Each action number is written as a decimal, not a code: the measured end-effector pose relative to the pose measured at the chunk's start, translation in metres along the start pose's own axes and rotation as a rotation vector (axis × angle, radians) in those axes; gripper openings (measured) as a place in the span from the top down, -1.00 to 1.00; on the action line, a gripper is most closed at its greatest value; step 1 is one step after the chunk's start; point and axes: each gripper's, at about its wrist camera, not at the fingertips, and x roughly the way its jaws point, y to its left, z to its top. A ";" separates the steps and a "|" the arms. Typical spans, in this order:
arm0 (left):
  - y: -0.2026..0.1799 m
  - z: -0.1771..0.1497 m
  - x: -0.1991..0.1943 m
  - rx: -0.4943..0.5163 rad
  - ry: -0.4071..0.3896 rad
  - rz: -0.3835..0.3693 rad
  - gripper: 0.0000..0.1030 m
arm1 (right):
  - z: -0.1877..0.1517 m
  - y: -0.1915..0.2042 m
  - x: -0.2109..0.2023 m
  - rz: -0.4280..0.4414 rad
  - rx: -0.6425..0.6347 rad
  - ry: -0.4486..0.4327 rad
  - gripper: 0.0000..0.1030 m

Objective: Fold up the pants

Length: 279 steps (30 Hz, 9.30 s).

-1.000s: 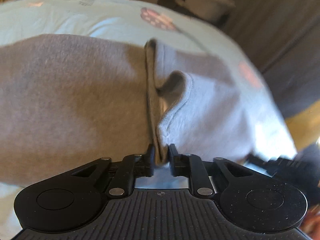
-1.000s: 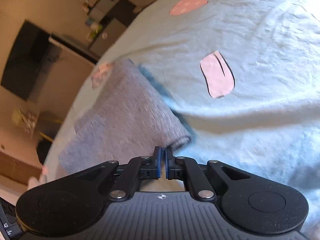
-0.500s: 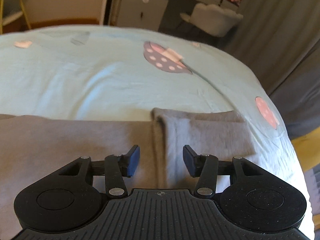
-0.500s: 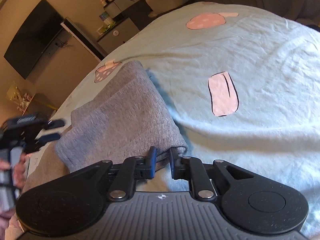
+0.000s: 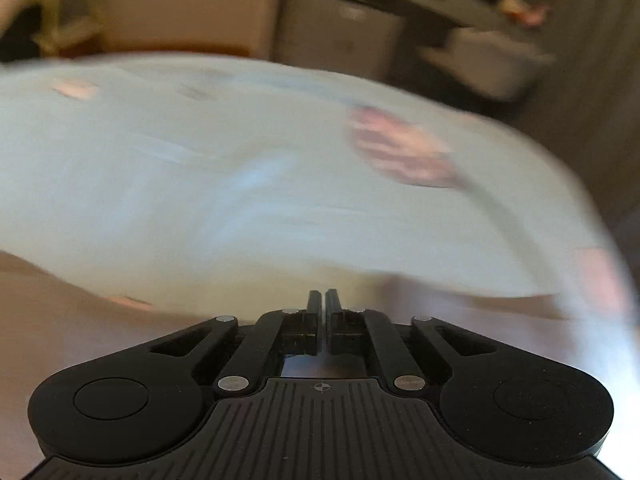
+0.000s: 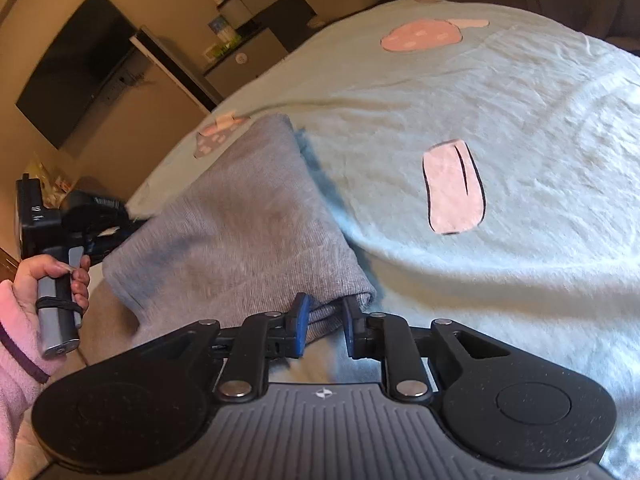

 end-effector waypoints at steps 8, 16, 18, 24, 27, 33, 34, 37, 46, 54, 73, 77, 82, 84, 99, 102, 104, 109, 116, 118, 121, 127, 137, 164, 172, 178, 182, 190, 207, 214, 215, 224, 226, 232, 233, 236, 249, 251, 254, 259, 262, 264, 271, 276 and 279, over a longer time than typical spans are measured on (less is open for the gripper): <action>0.031 -0.040 -0.043 -0.070 0.145 -0.354 -0.74 | 0.000 -0.012 -0.011 -0.015 0.030 -0.027 0.13; 0.018 -0.067 -0.024 -0.142 0.251 -0.430 -0.36 | -0.005 -0.001 -0.021 0.006 0.005 -0.031 0.03; 0.012 -0.064 -0.017 -0.170 0.311 -0.462 0.14 | -0.007 0.000 -0.023 0.006 -0.001 -0.032 0.01; 0.026 -0.066 -0.016 -0.269 0.330 -0.480 0.65 | -0.004 -0.003 -0.031 0.005 0.019 -0.055 0.01; 0.040 -0.066 -0.037 -0.310 0.262 -0.521 0.68 | -0.001 -0.007 -0.038 -0.006 0.019 -0.069 0.01; 0.096 -0.065 -0.092 -0.398 0.146 -0.504 0.69 | 0.001 -0.005 -0.047 0.007 0.019 -0.091 0.01; 0.109 -0.066 -0.103 -0.394 0.135 -0.490 0.69 | 0.001 -0.002 -0.047 0.015 0.015 -0.087 0.01; 0.137 -0.071 -0.128 -0.314 0.089 -0.355 0.67 | -0.001 0.011 -0.044 0.036 -0.016 -0.065 0.01; 0.184 -0.123 -0.163 -0.334 0.095 -0.237 -0.15 | 0.001 0.068 -0.015 0.110 -0.115 -0.005 0.04; 0.164 -0.144 -0.160 -0.265 0.099 -0.286 -0.34 | -0.006 0.078 0.007 0.008 -0.143 0.074 0.22; 0.220 -0.115 -0.169 -0.566 0.074 -0.456 -0.45 | -0.015 0.070 0.010 -0.069 -0.137 0.093 0.02; 0.207 -0.091 -0.131 -0.617 0.087 -0.532 -0.39 | -0.016 0.068 0.006 -0.049 -0.121 0.092 0.02; 0.186 -0.062 -0.069 -0.664 0.207 -0.544 -0.14 | -0.020 0.074 -0.002 -0.046 -0.179 0.090 0.07; 0.179 -0.054 -0.047 -0.656 0.248 -0.505 0.25 | -0.020 0.074 0.001 -0.041 -0.179 0.100 0.07; 0.189 -0.027 -0.071 -0.494 0.116 -0.383 -0.16 | -0.018 0.060 0.020 0.009 -0.073 0.165 0.07; 0.182 -0.025 -0.056 -0.503 0.161 -0.436 0.10 | -0.019 0.063 0.019 -0.001 -0.088 0.160 0.07; 0.173 -0.020 -0.053 -0.487 0.147 -0.464 0.39 | -0.020 0.063 0.018 -0.004 -0.092 0.161 0.07; 0.158 -0.009 -0.038 -0.447 0.177 -0.434 0.78 | -0.019 0.062 0.023 -0.007 -0.086 0.171 0.06; 0.181 0.003 -0.056 -0.546 0.006 -0.535 0.89 | -0.019 0.063 0.022 -0.008 -0.090 0.168 0.06; 0.186 0.007 -0.055 -0.540 0.009 -0.454 0.88 | -0.019 0.063 0.023 -0.004 -0.092 0.171 0.05; 0.189 0.006 -0.048 -0.540 0.056 -0.404 0.69 | -0.019 0.062 0.022 -0.006 -0.095 0.171 0.04; 0.177 -0.020 -0.074 -0.451 0.055 -0.422 -0.24 | -0.019 0.063 0.019 -0.008 -0.099 0.162 0.04; 0.156 -0.071 -0.086 -0.247 0.145 -0.245 0.45 | -0.019 0.068 0.016 -0.017 -0.128 0.153 0.04; 0.180 -0.124 -0.107 -0.358 0.195 -0.275 -0.57 | -0.024 0.085 0.009 -0.062 -0.225 0.118 0.02; 0.173 -0.131 -0.102 -0.370 0.207 -0.284 0.68 | -0.026 0.113 -0.002 0.008 -0.303 0.005 0.01; 0.193 -0.136 -0.137 -0.358 0.109 -0.238 0.63 | -0.032 0.129 0.010 0.031 -0.363 0.020 0.01; 0.264 -0.139 -0.176 -0.589 -0.019 -0.179 -0.63 | -0.030 0.121 0.023 0.035 -0.301 0.084 0.01; 0.404 -0.173 -0.227 -0.972 -0.225 -0.042 -0.73 | -0.027 0.103 0.027 0.096 -0.169 0.098 -0.03; 0.455 -0.177 -0.160 -1.124 -0.204 -0.096 -0.42 | -0.029 0.111 0.031 0.082 -0.192 0.098 -0.22; 0.449 -0.175 -0.181 -0.983 -0.269 -0.149 0.51 | -0.028 0.108 0.033 0.085 -0.175 0.100 -0.23; 0.445 -0.171 -0.187 -0.941 -0.296 -0.161 0.50 | -0.028 0.108 0.033 0.086 -0.175 0.100 -0.23; 0.439 -0.154 -0.164 -0.996 -0.160 -0.026 0.37 | -0.028 0.108 0.031 0.087 -0.179 0.096 -0.24; 0.427 -0.144 -0.177 -0.916 -0.189 -0.003 0.51 | -0.028 0.108 0.029 0.092 -0.177 0.091 -0.24; 0.325 -0.075 -0.233 -0.424 -0.308 0.003 0.57 | -0.027 0.104 0.025 0.111 -0.154 0.082 -0.24; 0.302 -0.067 -0.240 -0.344 -0.326 -0.014 0.57 | -0.027 0.104 0.024 0.114 -0.153 0.078 -0.24; 0.220 -0.054 -0.256 -0.105 -0.369 -0.077 0.54 | -0.027 0.104 0.016 0.129 -0.148 0.052 -0.24; 0.073 -0.124 -0.179 0.097 -0.056 -0.260 -0.76 | -0.017 0.104 -0.002 0.233 -0.141 0.040 -0.27; 0.099 -0.125 -0.184 0.016 -0.065 -0.204 -0.79 | -0.009 0.109 0.002 0.284 -0.133 0.042 -0.29; 0.136 -0.125 -0.189 -0.088 -0.085 -0.081 -0.83 | 0.006 0.123 0.023 0.390 -0.086 0.111 -0.42; 0.172 -0.149 -0.176 -0.170 -0.069 0.067 -0.83 | 0.013 0.147 0.092 0.413 0.014 0.282 -0.59; 0.186 -0.159 -0.165 -0.282 -0.048 0.034 -0.83 | 0.008 0.144 0.124 0.409 0.163 0.323 -0.59; 0.189 -0.154 -0.158 -0.303 -0.070 0.018 -0.83 | 0.006 0.143 0.133 0.426 0.247 0.314 -0.57; 0.186 -0.164 -0.157 -0.243 -0.075 -0.039 -0.84 | -0.002 0.172 0.136 0.439 0.172 0.259 0.01; 0.197 -0.167 -0.146 -0.291 -0.040 -0.091 -0.85 | -0.002 0.194 0.151 0.399 0.168 0.292 0.01; 0.195 -0.169 -0.150 -0.282 -0.034 -0.115 -0.84 | 0.002 0.230 0.138 0.325 -0.003 0.238 0.11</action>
